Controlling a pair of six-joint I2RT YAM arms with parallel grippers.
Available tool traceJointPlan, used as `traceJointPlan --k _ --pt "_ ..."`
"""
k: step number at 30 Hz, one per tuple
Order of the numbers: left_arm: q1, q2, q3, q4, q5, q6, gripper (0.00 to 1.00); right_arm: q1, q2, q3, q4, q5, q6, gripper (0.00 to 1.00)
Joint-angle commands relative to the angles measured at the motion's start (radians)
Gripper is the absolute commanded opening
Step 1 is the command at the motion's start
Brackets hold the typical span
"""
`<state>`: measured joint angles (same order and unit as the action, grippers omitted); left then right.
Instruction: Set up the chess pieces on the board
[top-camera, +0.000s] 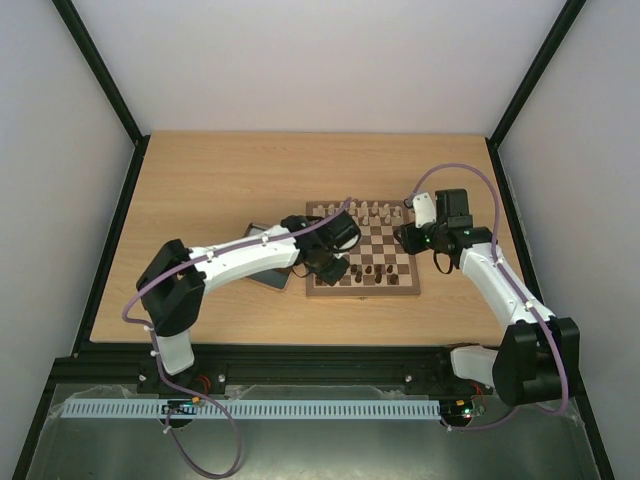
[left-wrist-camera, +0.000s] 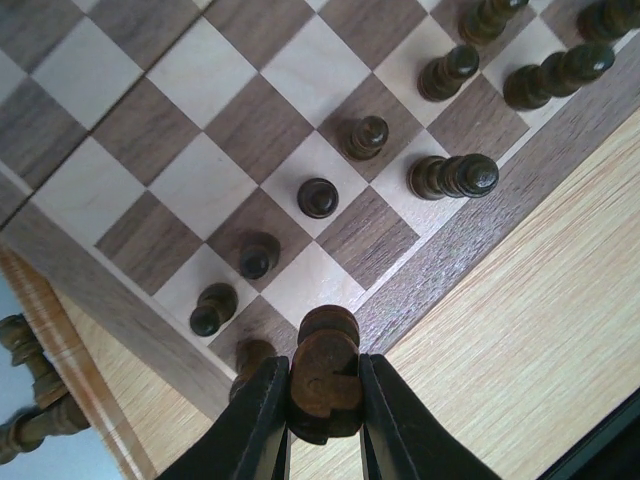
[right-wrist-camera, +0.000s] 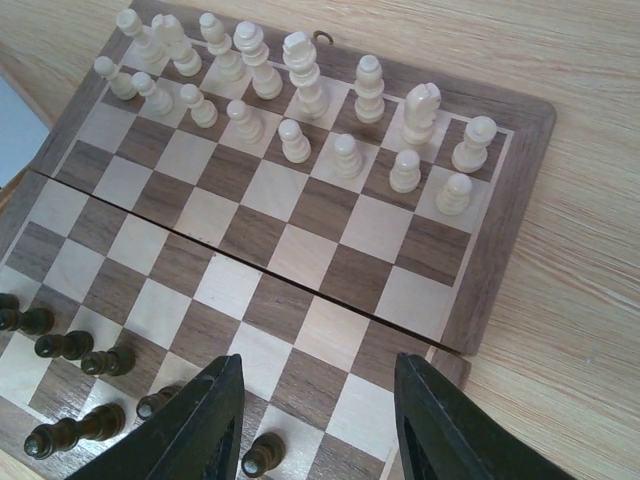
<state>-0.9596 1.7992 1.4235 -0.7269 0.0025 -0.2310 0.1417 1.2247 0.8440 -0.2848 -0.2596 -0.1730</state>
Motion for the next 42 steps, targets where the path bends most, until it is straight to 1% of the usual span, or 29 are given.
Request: traceJointPlan --k 1,8,15,26,32,42 --pt "-0.028 0.043 0.039 -0.045 -0.042 0.016 0.09 -0.011 -0.017 0.005 0.005 -0.007 0.009 0.43" --pt "-0.043 0.091 0.058 -0.044 -0.036 0.012 0.09 -0.012 -0.018 0.002 0.004 -0.011 0.002 0.43" --pt "-0.048 0.132 0.074 -0.072 -0.080 0.008 0.09 -0.013 -0.011 0.002 -0.002 -0.022 -0.008 0.43" --pt "-0.054 0.171 0.078 -0.076 -0.074 0.003 0.09 -0.012 -0.002 0.004 -0.009 -0.034 -0.010 0.44" --pt "-0.054 0.180 0.070 -0.072 -0.073 0.000 0.14 -0.013 0.001 0.004 -0.011 -0.036 -0.013 0.43" --pt "-0.054 0.146 0.106 -0.095 -0.066 -0.008 0.28 -0.013 0.001 0.006 -0.016 -0.046 -0.011 0.44"
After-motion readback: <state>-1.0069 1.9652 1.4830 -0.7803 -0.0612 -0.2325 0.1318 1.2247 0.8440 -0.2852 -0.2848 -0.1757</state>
